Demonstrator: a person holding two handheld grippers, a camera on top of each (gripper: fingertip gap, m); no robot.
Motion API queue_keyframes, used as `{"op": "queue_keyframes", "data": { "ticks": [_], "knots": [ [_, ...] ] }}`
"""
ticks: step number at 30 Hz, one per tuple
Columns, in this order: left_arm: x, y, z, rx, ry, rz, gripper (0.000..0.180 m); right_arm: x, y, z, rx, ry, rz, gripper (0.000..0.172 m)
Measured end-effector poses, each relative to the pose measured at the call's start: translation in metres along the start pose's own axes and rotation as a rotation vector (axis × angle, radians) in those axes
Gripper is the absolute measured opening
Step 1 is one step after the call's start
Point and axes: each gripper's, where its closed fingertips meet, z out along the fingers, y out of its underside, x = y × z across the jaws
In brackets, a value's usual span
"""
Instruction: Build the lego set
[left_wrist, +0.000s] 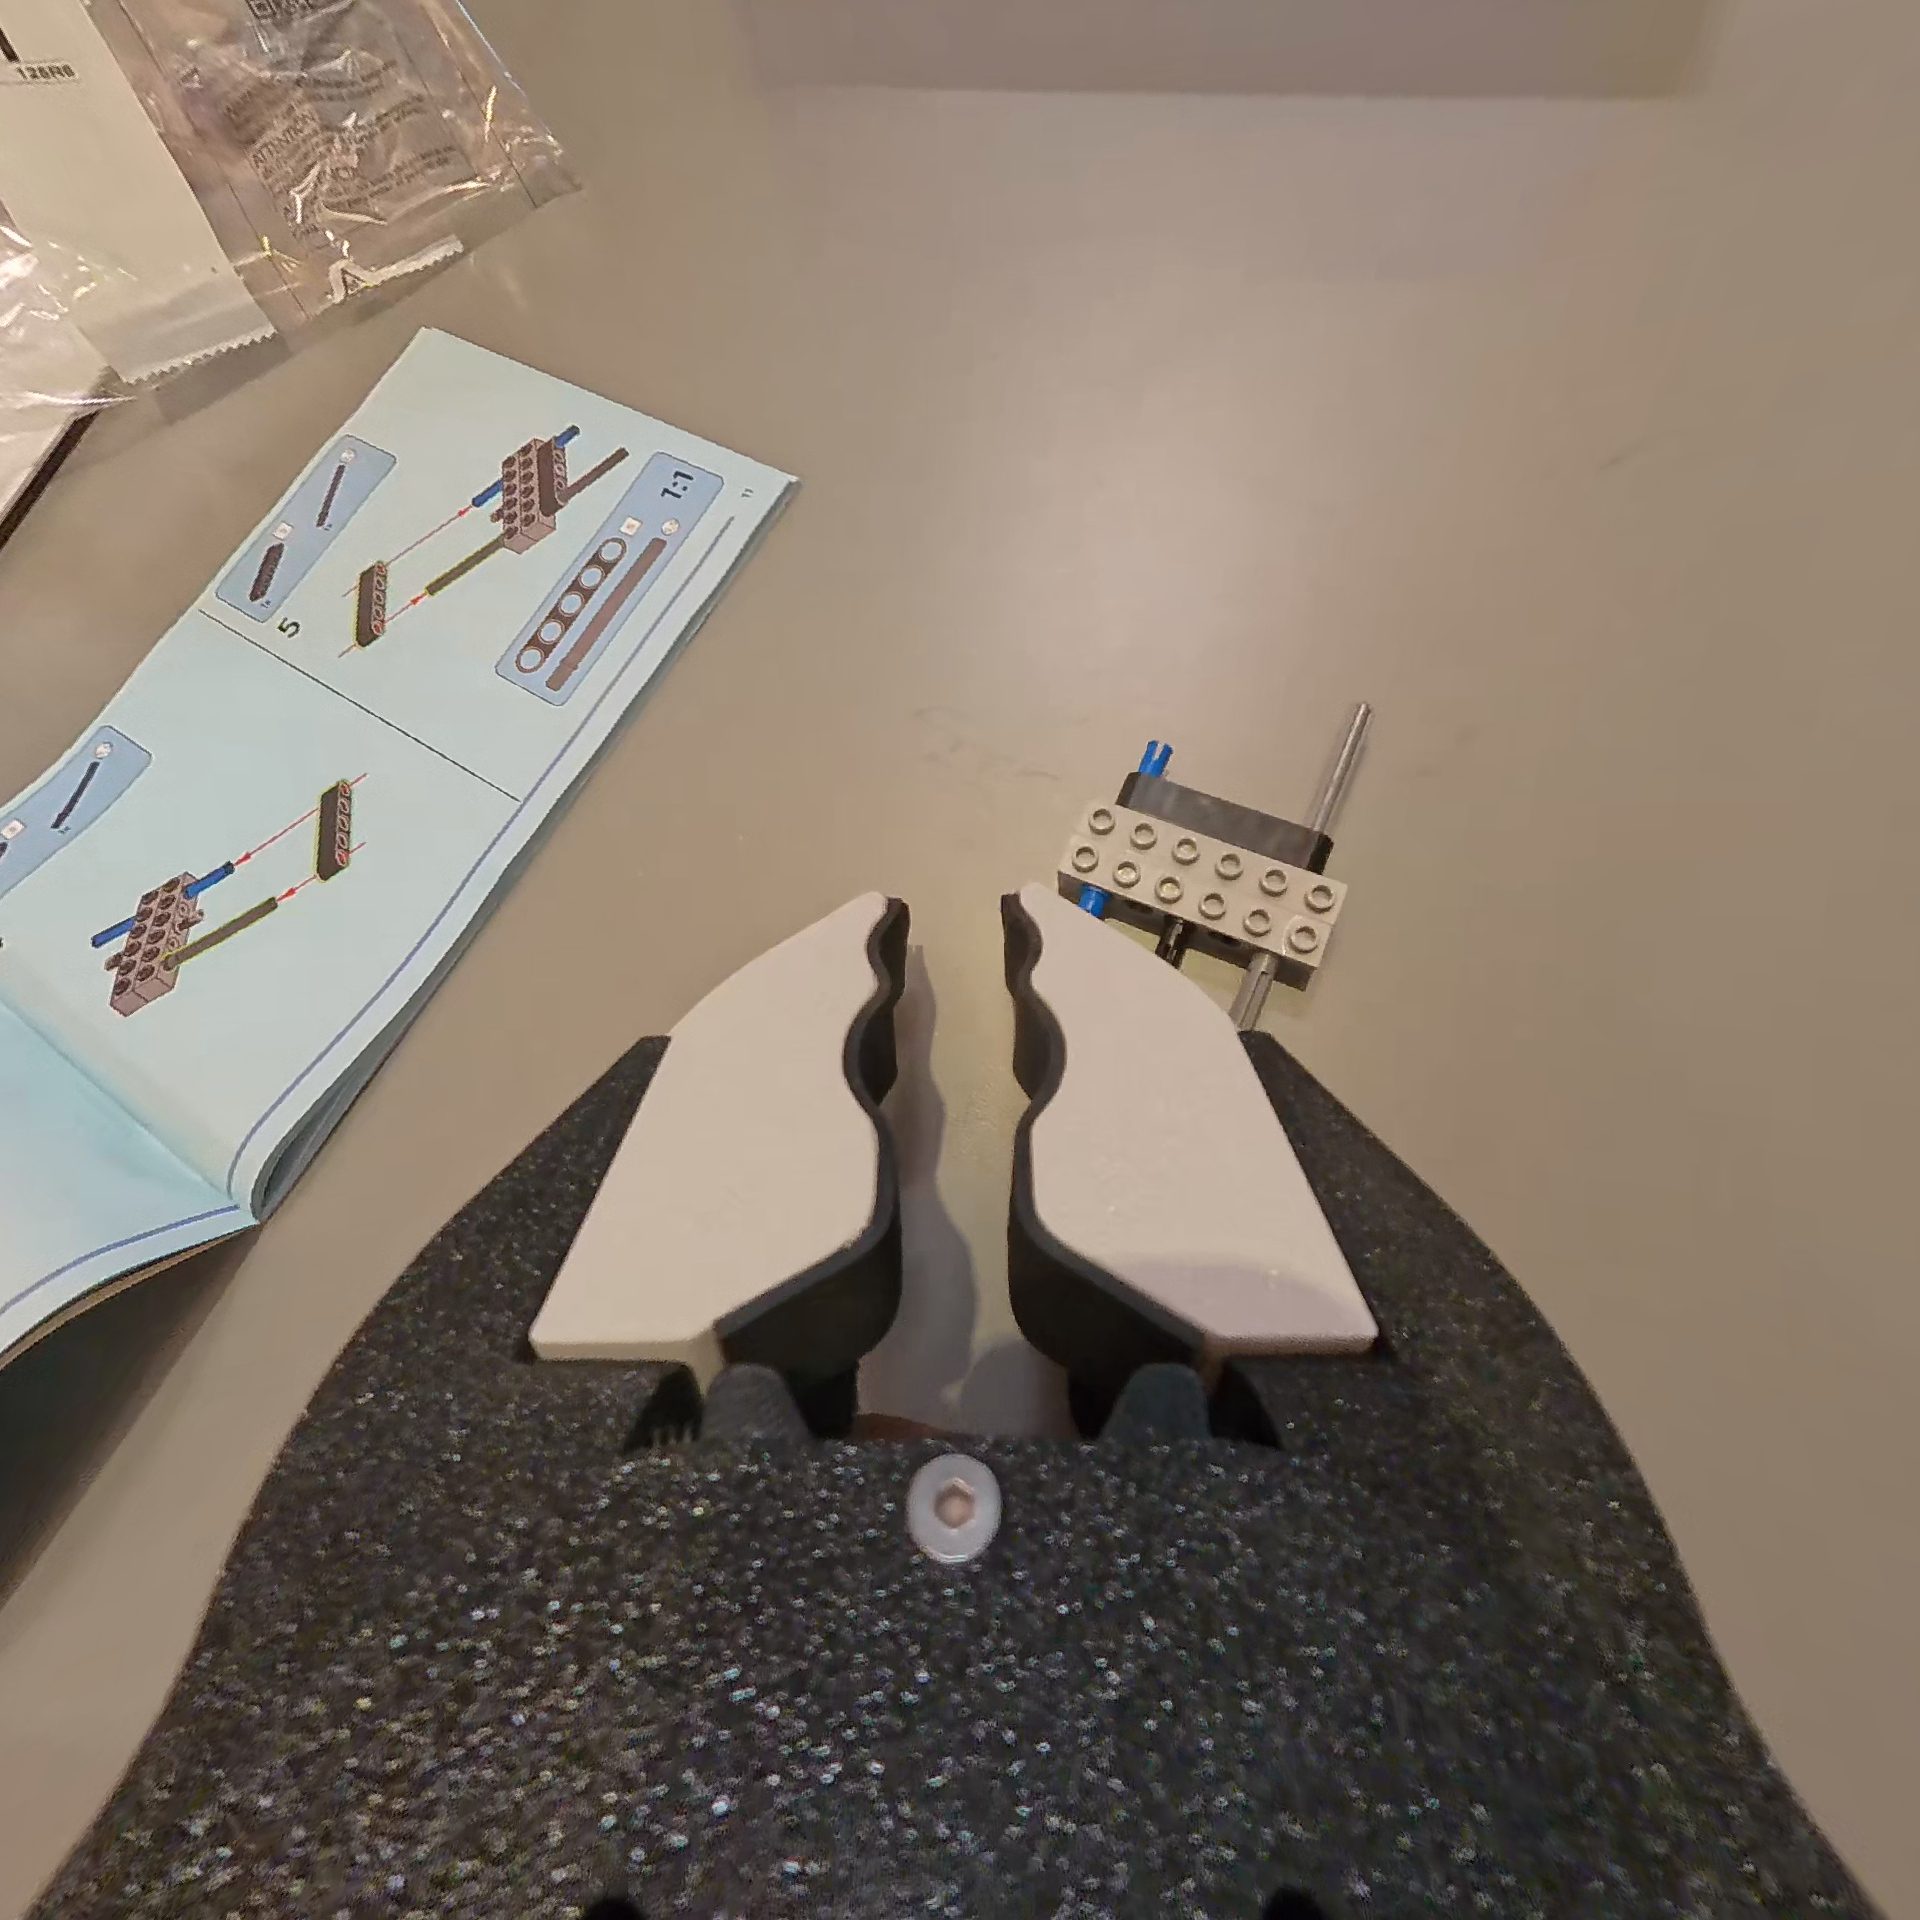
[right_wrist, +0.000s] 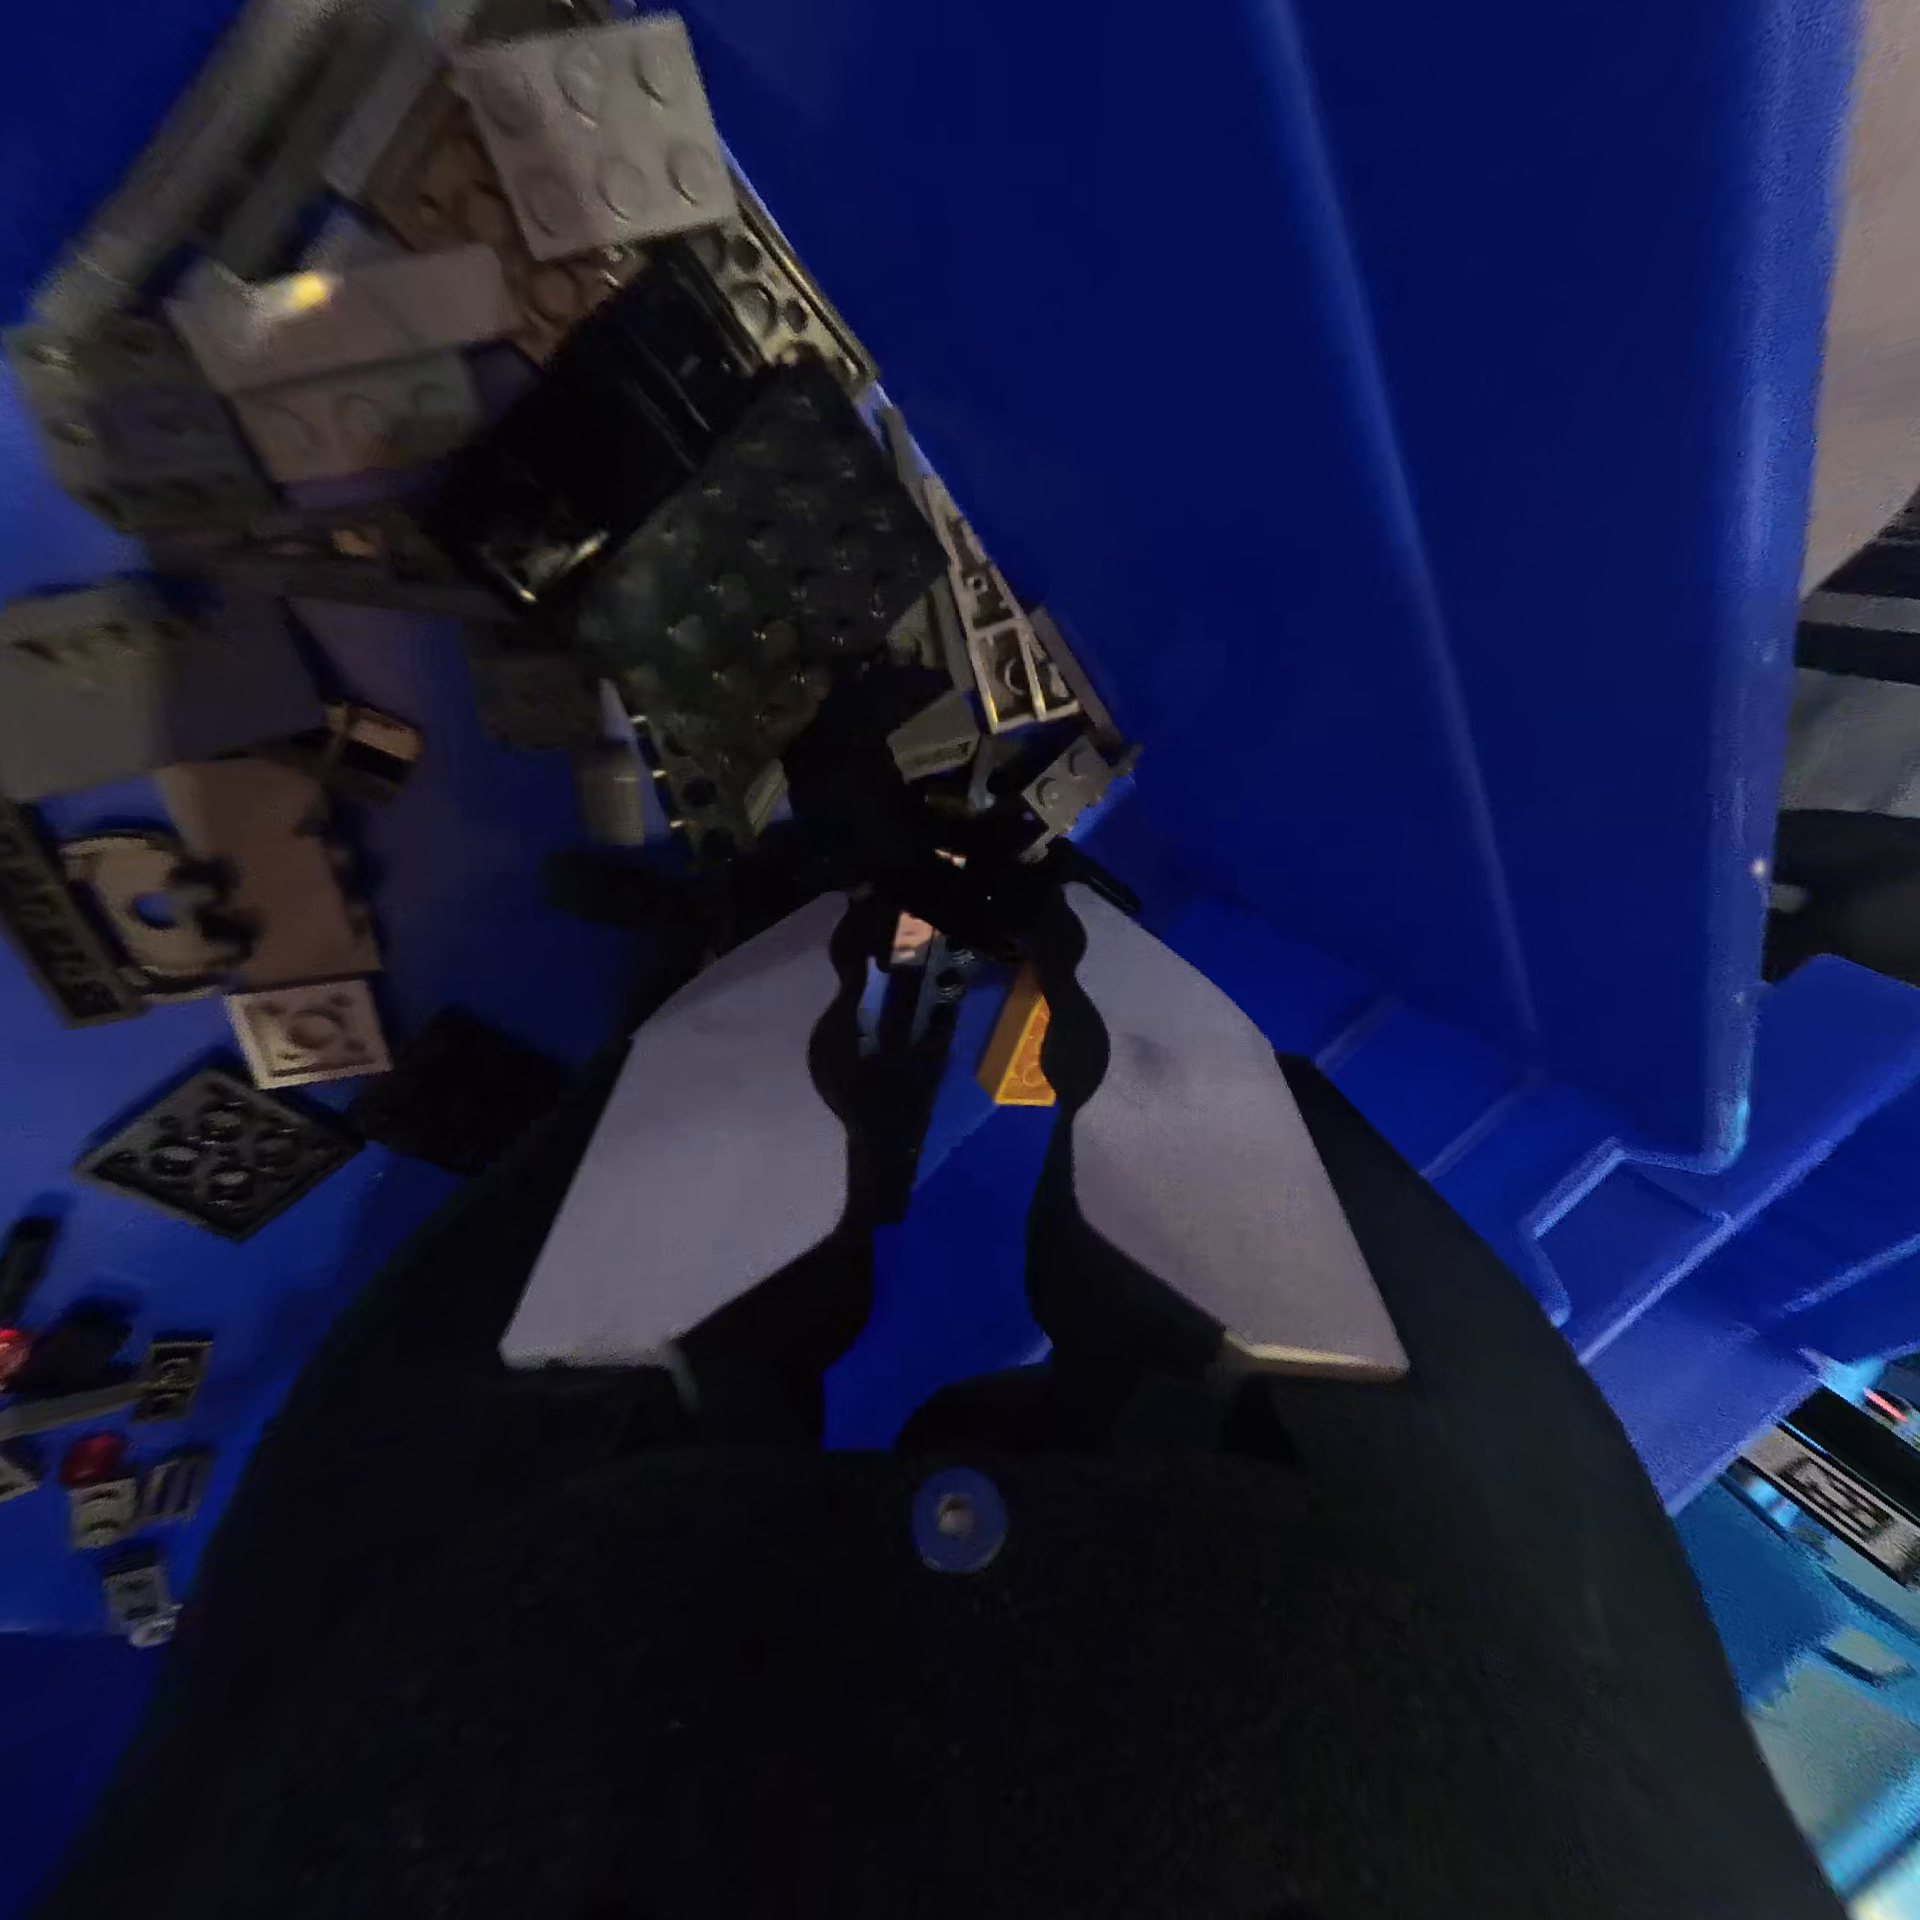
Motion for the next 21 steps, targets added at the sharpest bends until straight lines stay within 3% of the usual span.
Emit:
{"op": "queue_keyframes", "data": {
  "ticks": [6, 11, 15, 21],
  "knots": [
    [0.0, 0.0, 0.001, -0.004, -0.001, 0.003, 0.018, 0.01, 0.002, -0.008, 0.01, 0.068, -0.012, 0.028],
    [0.001, 0.001, 0.002, -0.013, 0.002, 0.005, 0.018, 0.002, 0.0, -0.017, 0.071, -0.03, 0.024, 0.014],
    [0.001, 0.002, 0.002, -0.018, 0.002, 0.011, 0.018, -0.018, 0.006, -0.007, 0.02, -0.166, -0.005, 0.011],
    [0.001, 0.002, 0.002, -0.02, -0.001, 0.014, 0.018, -0.015, 0.006, 0.004, -0.029, -0.14, -0.018, 0.012]
  ]
}}
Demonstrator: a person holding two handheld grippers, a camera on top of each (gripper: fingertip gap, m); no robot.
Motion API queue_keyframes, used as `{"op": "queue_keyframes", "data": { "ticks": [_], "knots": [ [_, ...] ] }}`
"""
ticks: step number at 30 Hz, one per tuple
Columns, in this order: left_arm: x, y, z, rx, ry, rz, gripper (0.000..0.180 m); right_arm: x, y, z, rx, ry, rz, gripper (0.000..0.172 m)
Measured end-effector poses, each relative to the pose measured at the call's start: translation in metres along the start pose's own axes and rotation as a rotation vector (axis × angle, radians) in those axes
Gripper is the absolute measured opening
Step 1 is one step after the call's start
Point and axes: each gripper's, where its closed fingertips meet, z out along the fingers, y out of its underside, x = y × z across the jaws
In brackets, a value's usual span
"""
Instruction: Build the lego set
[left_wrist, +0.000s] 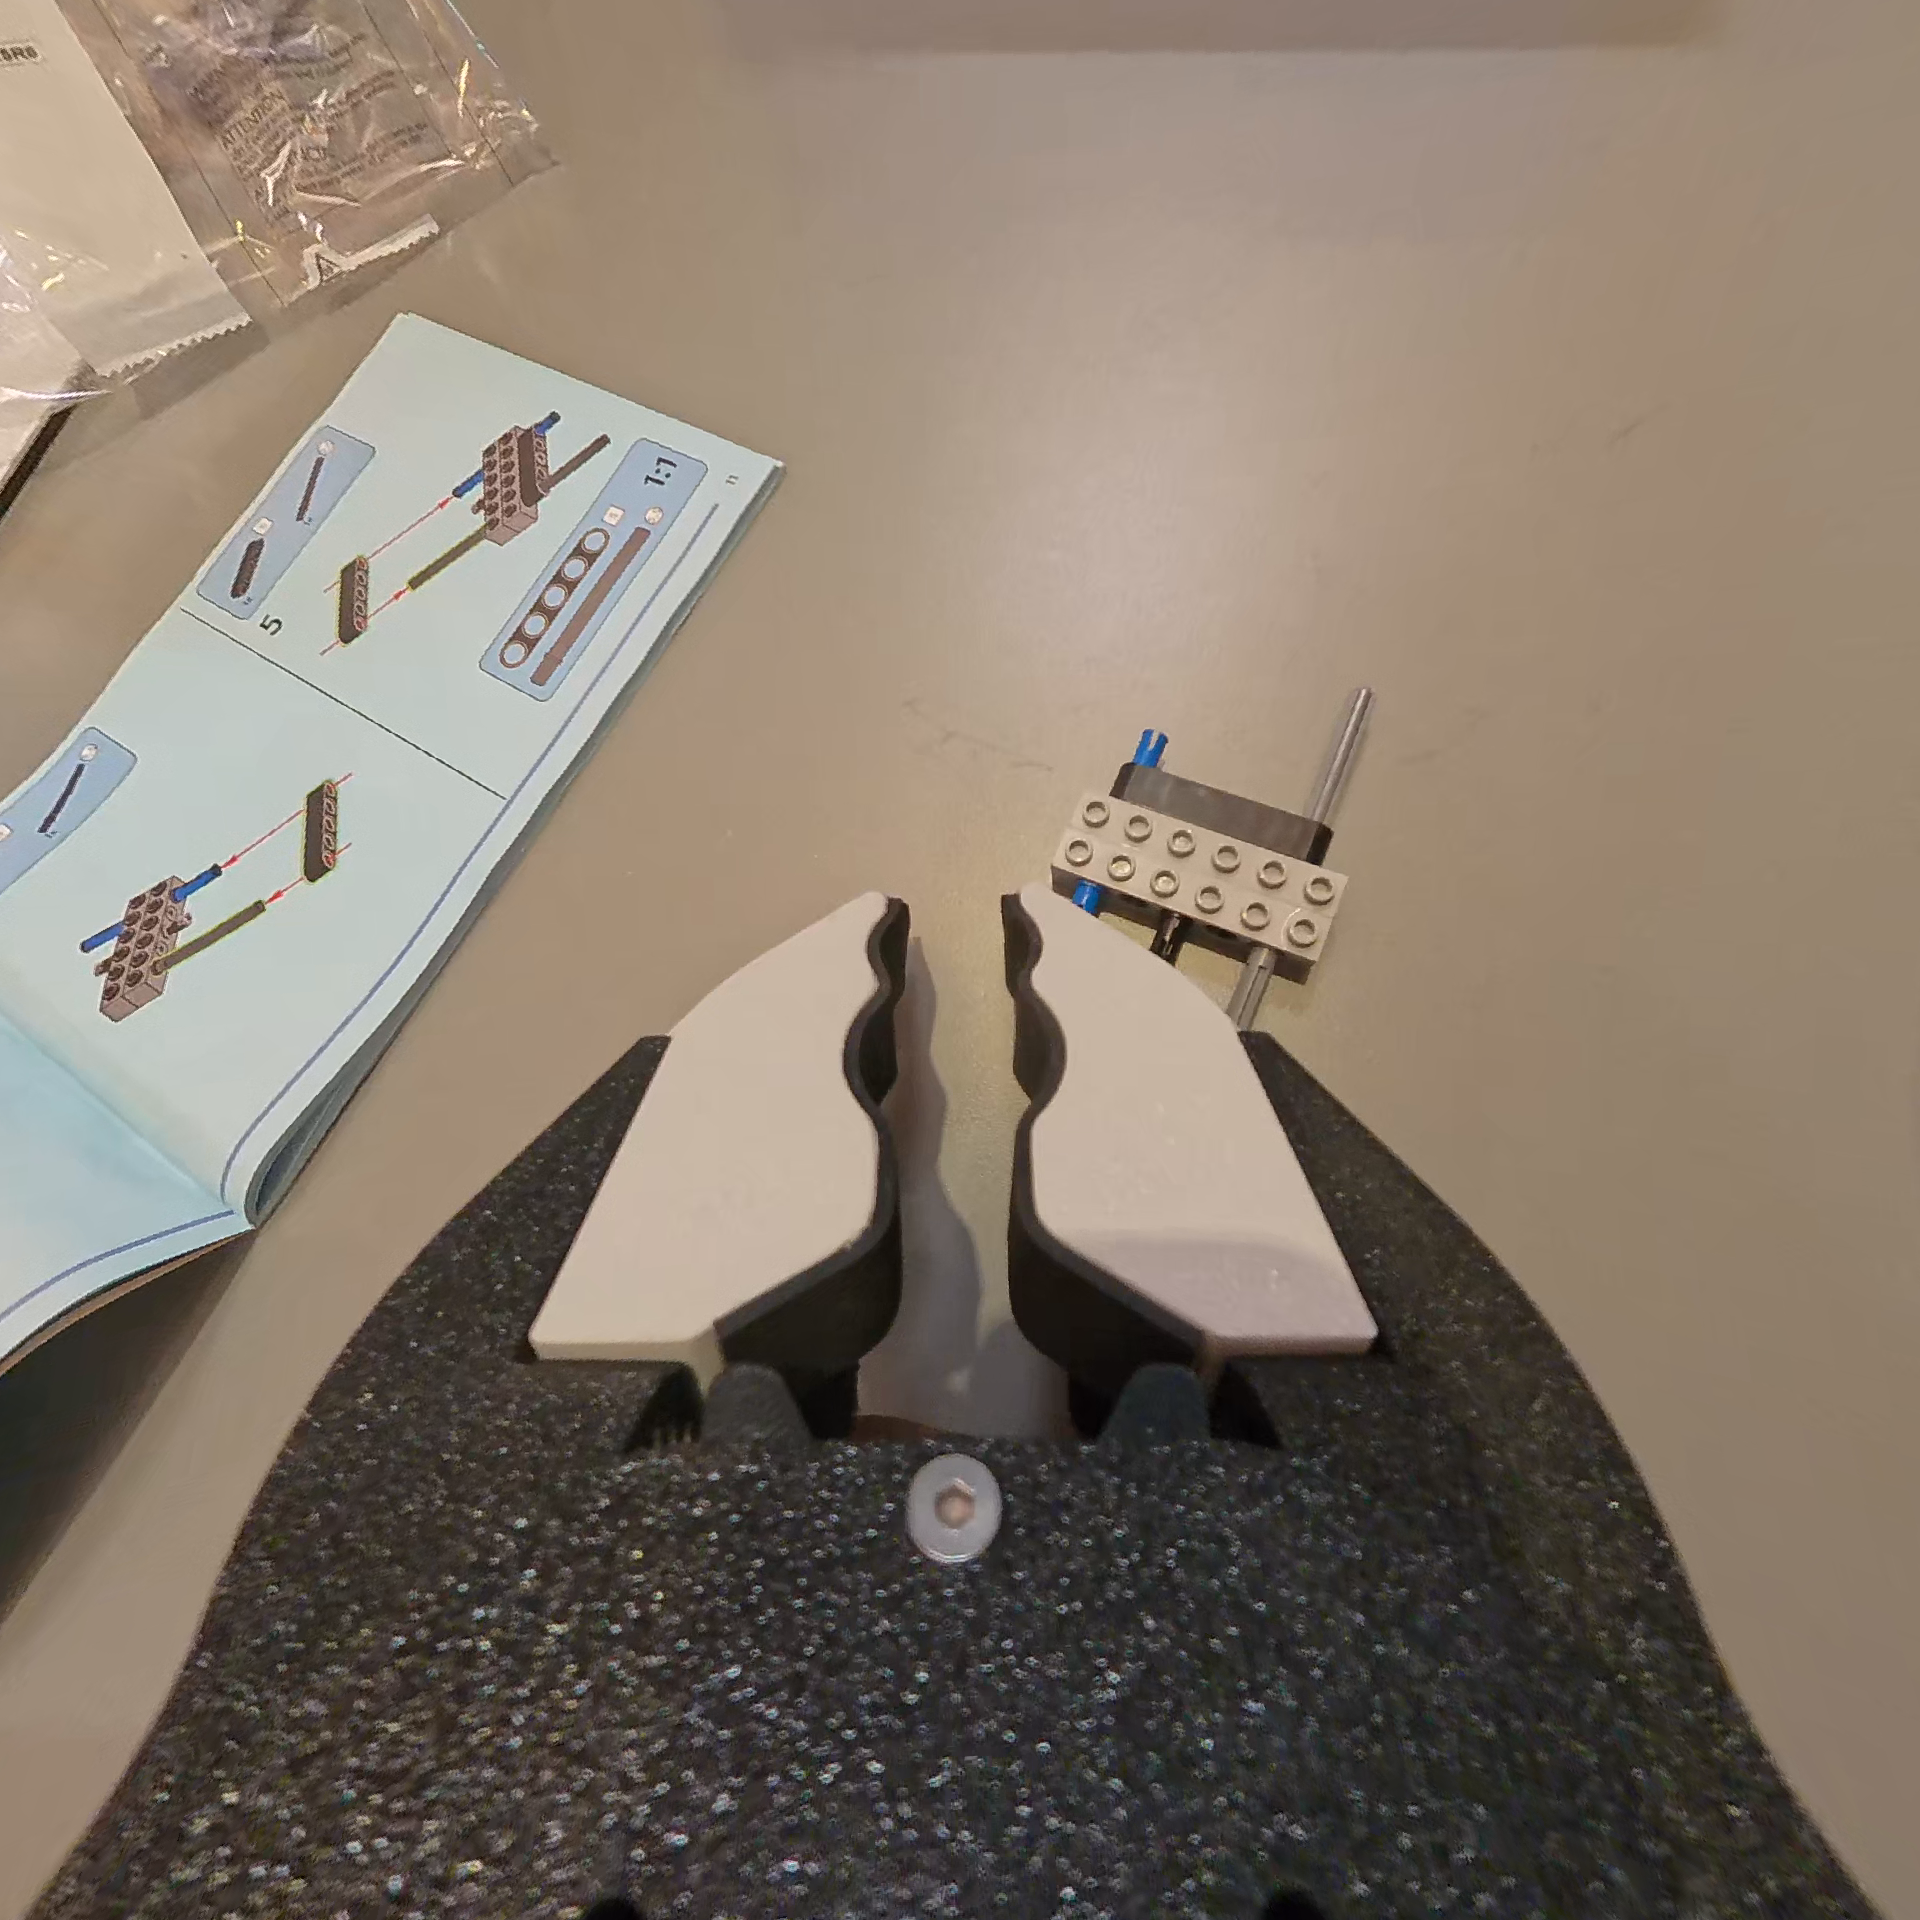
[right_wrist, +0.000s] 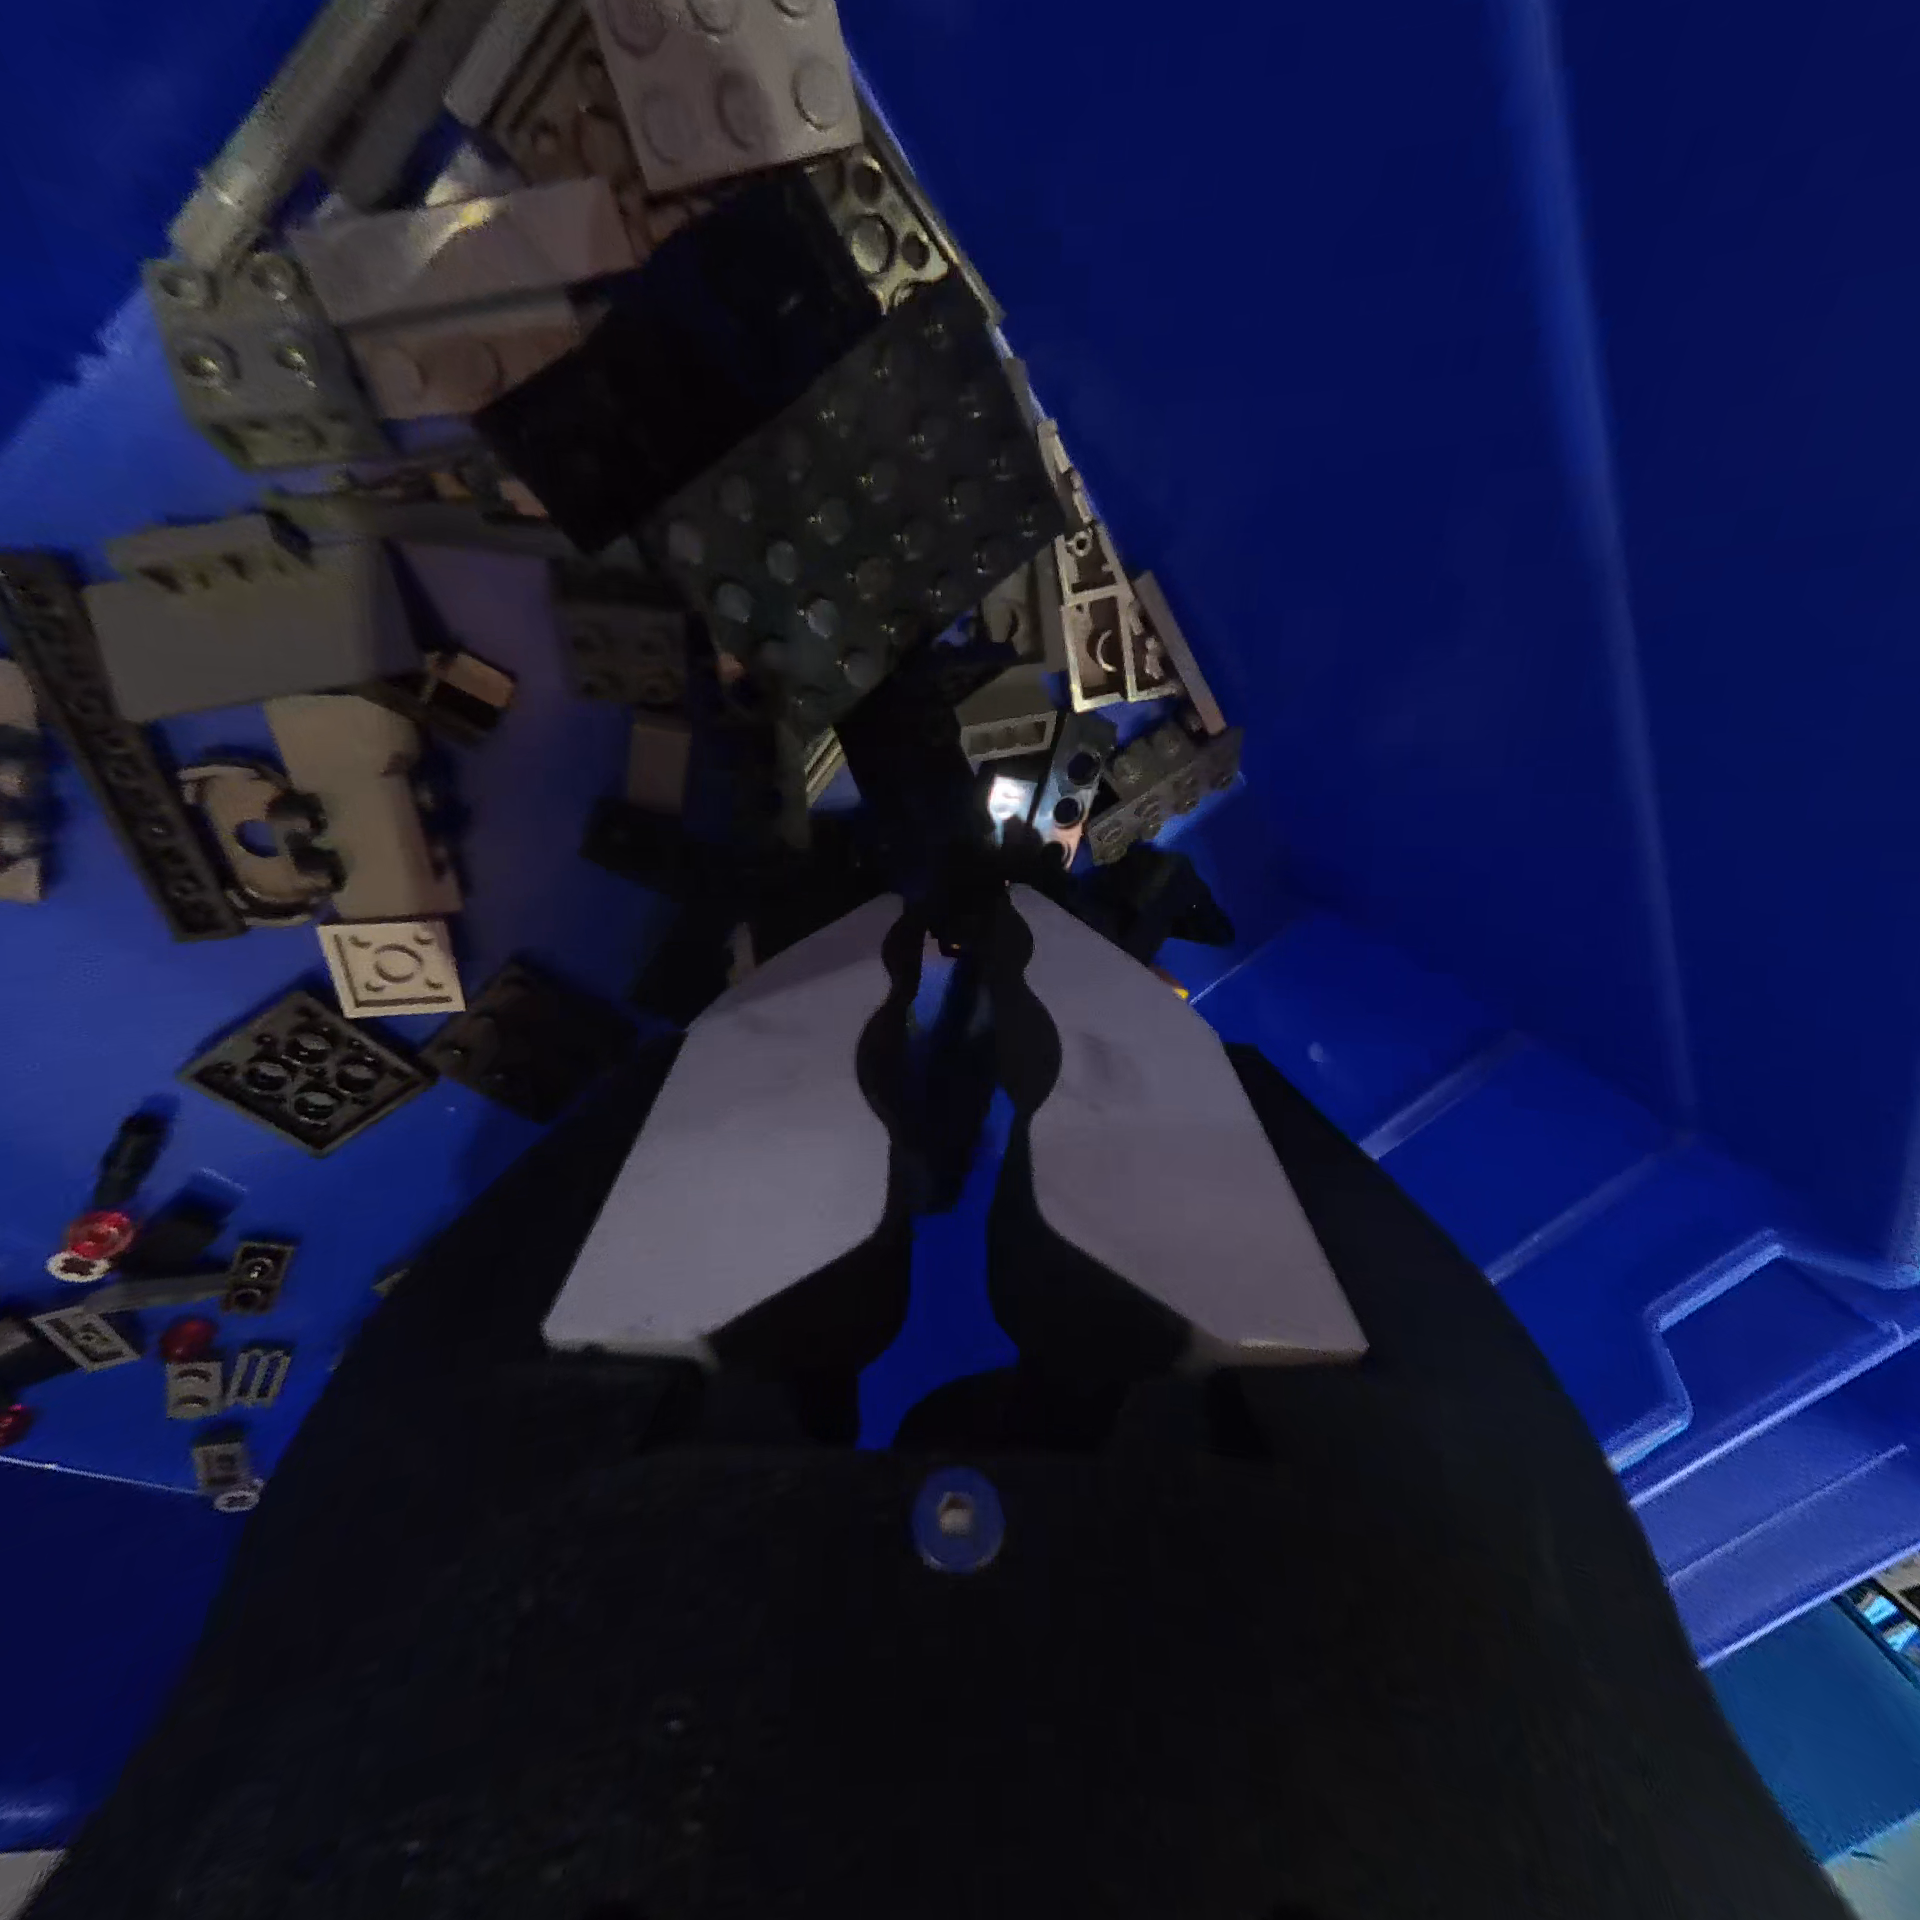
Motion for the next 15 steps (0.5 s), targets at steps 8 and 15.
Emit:
{"op": "queue_keyframes", "data": {
  "ticks": [8, 15],
  "knots": [
    [0.0001, 0.0004, 0.0003, -0.003, 0.003, -0.002, 0.018, -0.0059, -0.0003, -0.0037, 0.009, -0.072, 0.013, 0.011],
    [0.0004, 0.0007, 0.0008, -0.007, 0.003, 0.002, 0.018, -0.0025, 0.0023, 0.0019, -0.034, -0.096, 0.045, 0.017]
  ]
}}
